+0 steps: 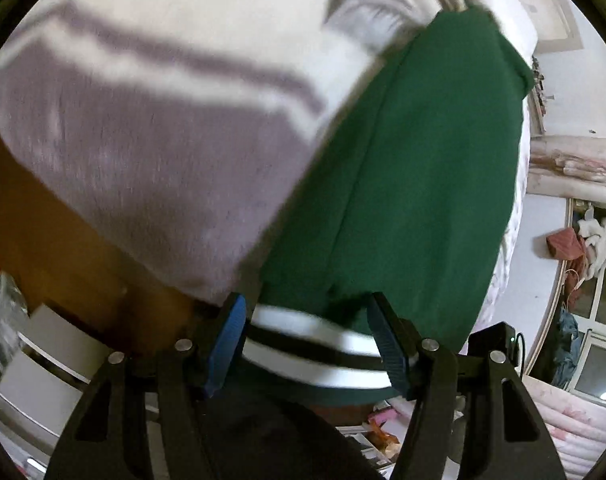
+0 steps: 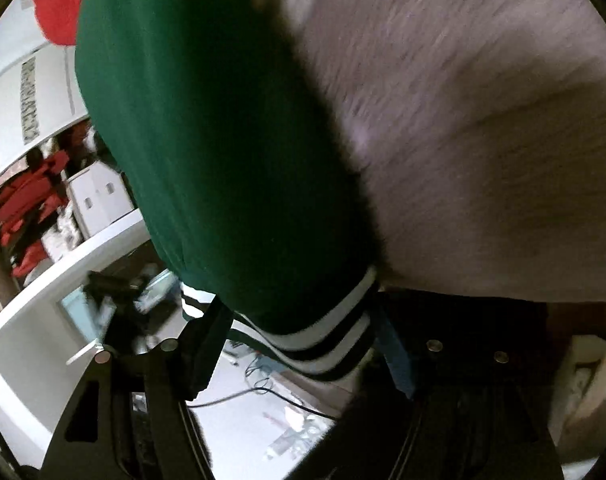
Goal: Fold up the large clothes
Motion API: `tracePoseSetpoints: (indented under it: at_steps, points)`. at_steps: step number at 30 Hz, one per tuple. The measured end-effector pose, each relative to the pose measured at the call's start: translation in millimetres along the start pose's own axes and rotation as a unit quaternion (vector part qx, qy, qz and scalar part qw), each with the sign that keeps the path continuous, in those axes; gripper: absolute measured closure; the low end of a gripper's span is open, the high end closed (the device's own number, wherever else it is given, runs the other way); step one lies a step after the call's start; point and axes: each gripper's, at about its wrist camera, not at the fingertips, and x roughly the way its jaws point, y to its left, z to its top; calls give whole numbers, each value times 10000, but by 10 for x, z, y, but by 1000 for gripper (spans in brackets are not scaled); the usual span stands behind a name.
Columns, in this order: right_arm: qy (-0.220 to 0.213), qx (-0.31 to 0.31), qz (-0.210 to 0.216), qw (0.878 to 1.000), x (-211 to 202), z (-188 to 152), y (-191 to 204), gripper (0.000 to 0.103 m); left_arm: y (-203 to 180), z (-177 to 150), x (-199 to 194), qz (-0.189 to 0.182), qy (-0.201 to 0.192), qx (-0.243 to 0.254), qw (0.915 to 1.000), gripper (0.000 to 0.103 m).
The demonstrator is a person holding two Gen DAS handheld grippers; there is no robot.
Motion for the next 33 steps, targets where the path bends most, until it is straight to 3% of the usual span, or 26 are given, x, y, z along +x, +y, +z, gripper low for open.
tracePoseSetpoints:
  at_steps: [1, 3, 4, 6, 7, 9, 12, 14, 15, 16, 17, 22, 27, 29, 31, 33]
  points:
    - [-104, -14, 89, 9999, 68, 12, 52, 38, -10, -22, 50, -51, 19, 30, 10000, 43]
    - [-250, 14, 12, 9997, 81, -85, 22, 63, -78, -38, 131, 50, -20, 218, 9997, 43]
    - [-326, 83, 246, 9991, 10, -130, 16, 81, -125, -38, 169, 129, -34, 346, 9993, 43]
    - [-535, -41, -7, 9986, -129, -329, -27, 92, -202, -57, 176, 176, -201, 591, 9979, 44]
    - [-609, -68, -205, 9979, -99, -363, -18, 92, -213, -114, 165, 215, -307, 741, 9965, 56]
    - [-553, 14, -457, 9974, -153, -345, -144, 91, -200, -147, 218, 262, -314, 872, 9953, 66]
    - [-294, 6, -223, 9993, -84, -252, -16, 75, -154, -123, 166, 9, -275, 710, 9971, 66]
    - [-440, -346, -331, 9979, -205, -247, 122, 43, -116, -70, 125, -153, -189, 620, 9978, 64]
    - [-527, -436, -387, 9969, -235, -221, 157, 37, -111, -44, 131, -192, -183, 690, 9973, 58]
    - [-581, -438, -412, 9965, -206, -188, 185, 33, -103, -10, 161, -207, -163, 711, 9971, 45]
    - [-563, -407, -377, 9969, -215, -159, 118, 33, -96, 15, 200, -219, -150, 731, 9970, 42]
    - [-128, -360, 241, 9990, 172, 196, -28, 31, -125, 185, 496, -1017, 103, 706, 9922, 37]
    - [14, -406, 420, 9983, 587, 185, 138, 31, -250, 121, 582, -866, -61, 863, 9925, 31]
    - [64, -382, 530, 9978, 569, 126, 121, 50, -306, 63, 520, -850, -205, 908, 9920, 42]
    - [55, -272, 797, 9964, 583, 95, 139, 66, -361, -15, 411, -780, -313, 950, 9919, 66]
    - [46, -260, 968, 9950, 571, 29, 219, 73, -433, -87, 367, -773, -386, 893, 9922, 75]
